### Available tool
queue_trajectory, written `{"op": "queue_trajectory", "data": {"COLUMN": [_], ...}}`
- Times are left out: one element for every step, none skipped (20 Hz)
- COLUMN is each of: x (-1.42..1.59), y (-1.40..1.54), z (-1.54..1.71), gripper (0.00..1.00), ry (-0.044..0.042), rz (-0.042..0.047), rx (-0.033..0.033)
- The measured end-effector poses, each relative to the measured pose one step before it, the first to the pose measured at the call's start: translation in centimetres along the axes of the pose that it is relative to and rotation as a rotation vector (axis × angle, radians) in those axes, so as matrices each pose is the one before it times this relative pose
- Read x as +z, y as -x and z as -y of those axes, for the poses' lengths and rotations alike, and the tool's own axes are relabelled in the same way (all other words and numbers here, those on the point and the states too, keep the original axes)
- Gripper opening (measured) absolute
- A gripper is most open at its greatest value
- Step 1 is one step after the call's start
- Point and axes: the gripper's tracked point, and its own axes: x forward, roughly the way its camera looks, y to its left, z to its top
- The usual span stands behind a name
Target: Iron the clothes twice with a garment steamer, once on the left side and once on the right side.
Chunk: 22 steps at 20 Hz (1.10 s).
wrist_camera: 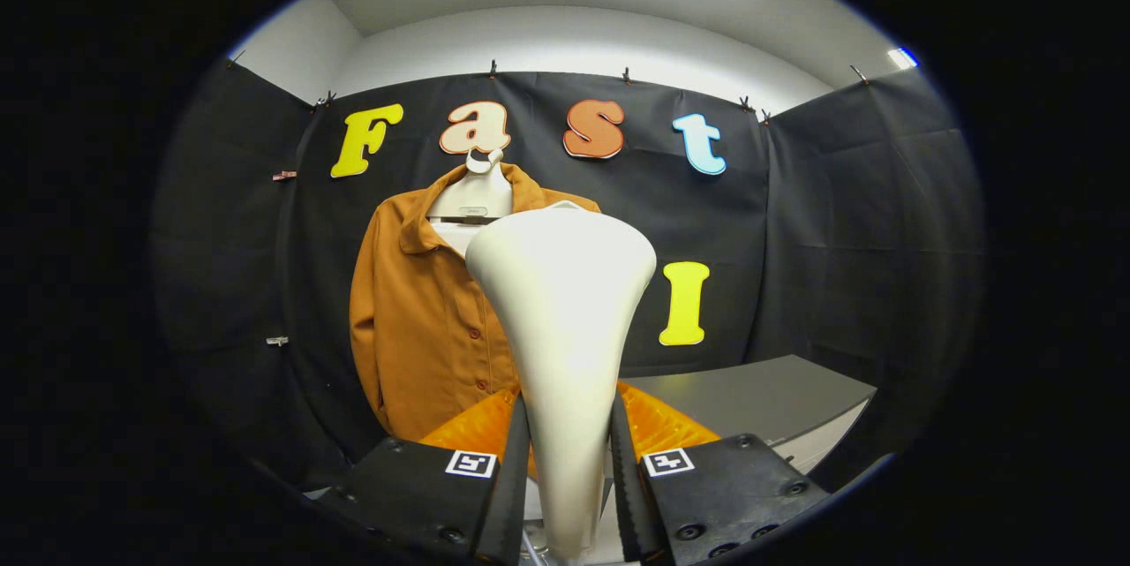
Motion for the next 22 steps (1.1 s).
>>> {"op": "queue_trajectory", "data": {"x": [-0.033, -0.027, -0.053, -0.072, -0.054, -0.008, -0.004, -0.011, 0.006, -0.067, -0.001, -0.053, -0.081, -0.045, -0.052, -0.003, 0.051, 0.002, 0.040, -0.031, 0.033, -0.021], "y": [0.087, -0.073, -0.006, -0.112, 0.034, -0.089, -0.001, -0.039, -0.002, -0.062, -0.056, -0.068, -0.065, -0.075, -0.038, -0.022, -0.015, -0.061, -0.030, -0.012, -0.006, 0.012], "z": [-0.059, 0.016, 0.033, -0.008, -0.055, 0.067, 0.048, -0.024, 0.014, -0.010, -0.020, -0.039, 0.086, -0.051, 0.041, -0.054, -0.040, 0.007, -0.086, -0.078, -0.024, 0.017], "gripper": [0.46, 0.46, 0.46, 0.46, 0.46, 0.46, 0.45, 0.45, 0.46, 0.46, 0.46, 0.46, 0.46, 0.46, 0.46, 0.47, 0.47, 0.47, 0.47, 0.47, 0.47, 0.47], "ry": [-0.00023, 0.00073, 0.00129, 0.00010, -0.00100, -0.00041, 0.00080, 0.00076, 0.00098, -0.00027, -0.00051, -0.00047, -0.00059, -0.00082, 0.00014, -0.00035, 0.00144, 0.00230, 0.00286, 0.00159, 0.00151, 0.00145], "rz": [0.00052, -0.00044, -0.00135, -0.00149, -0.00126, -0.00132, -0.00078, -0.00012, -0.00007, 0.00000, -0.00002, -0.00121, -0.00233, -0.00216, -0.00310, -0.00026, 0.00100, 0.00147, 0.00144, 0.00105, -0.00008, -0.00071], "rx": [0.00125, 0.00074, -0.00061, -0.00056, 0.00012, 0.00003, 0.00034, 0.00007, -0.00003, 0.00047, 0.00086, 0.00062, -0.00013, -0.00097, -0.00118, 0.00094, 0.00078, 0.00076, 0.00195, 0.00176, 0.00034, -0.00078]}}
